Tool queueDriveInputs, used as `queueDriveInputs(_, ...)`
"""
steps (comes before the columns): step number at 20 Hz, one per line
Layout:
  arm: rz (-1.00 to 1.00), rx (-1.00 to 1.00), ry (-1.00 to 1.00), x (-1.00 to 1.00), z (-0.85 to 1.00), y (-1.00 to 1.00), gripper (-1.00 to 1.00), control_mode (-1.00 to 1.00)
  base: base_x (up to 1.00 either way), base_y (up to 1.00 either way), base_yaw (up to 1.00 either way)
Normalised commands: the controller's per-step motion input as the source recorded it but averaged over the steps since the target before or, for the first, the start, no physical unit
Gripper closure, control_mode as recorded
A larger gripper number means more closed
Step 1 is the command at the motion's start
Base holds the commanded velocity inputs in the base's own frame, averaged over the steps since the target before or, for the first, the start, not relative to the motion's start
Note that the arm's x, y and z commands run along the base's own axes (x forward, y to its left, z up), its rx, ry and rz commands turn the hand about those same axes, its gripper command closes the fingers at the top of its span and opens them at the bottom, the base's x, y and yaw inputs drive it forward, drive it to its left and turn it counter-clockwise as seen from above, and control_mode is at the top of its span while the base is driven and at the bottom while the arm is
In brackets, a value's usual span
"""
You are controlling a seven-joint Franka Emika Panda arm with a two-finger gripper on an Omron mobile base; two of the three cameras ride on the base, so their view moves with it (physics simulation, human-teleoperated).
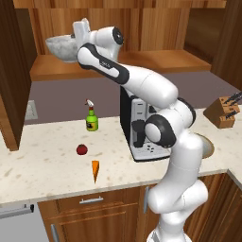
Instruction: Pick both bowls and place them on the counter. Then place the cheese in one bowl and place the tomato in the other bowl.
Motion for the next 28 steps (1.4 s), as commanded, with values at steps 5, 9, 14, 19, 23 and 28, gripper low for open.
queueDriveInputs(5, 0.00, 0.00, 0.04, 0.01, -0.17, 0.06, 1.00, -1.00, 0.00, 0.00, 0.00)
queueDriveInputs(9, 0.00, 0.00, 0.03, -0.11, -0.19, 0.01, 1.00, -1.00, 0.00, 0.00, 0.00)
queueDriveInputs(14, 0.00, 0.00, 0.00, -0.34, -0.12, -0.01, 1.00, -1.00, 0.00, 0.00, 0.00)
queueDriveInputs(19, 0.00, 0.02, 0.00, -0.56, -0.03, -0.01, 1.00, -1.00, 0.00, 0.00, 0.00)
queueDriveInputs(23, 0.00, 0.02, 0.00, -0.55, 0.00, -0.04, 1.00, -1.00, 0.00, 0.00, 0.00)
queueDriveInputs(28, 0.00, 0.02, 0.01, -0.57, 0.00, -0.14, 1.00, -1.00, 0.00, 0.00, 0.00)
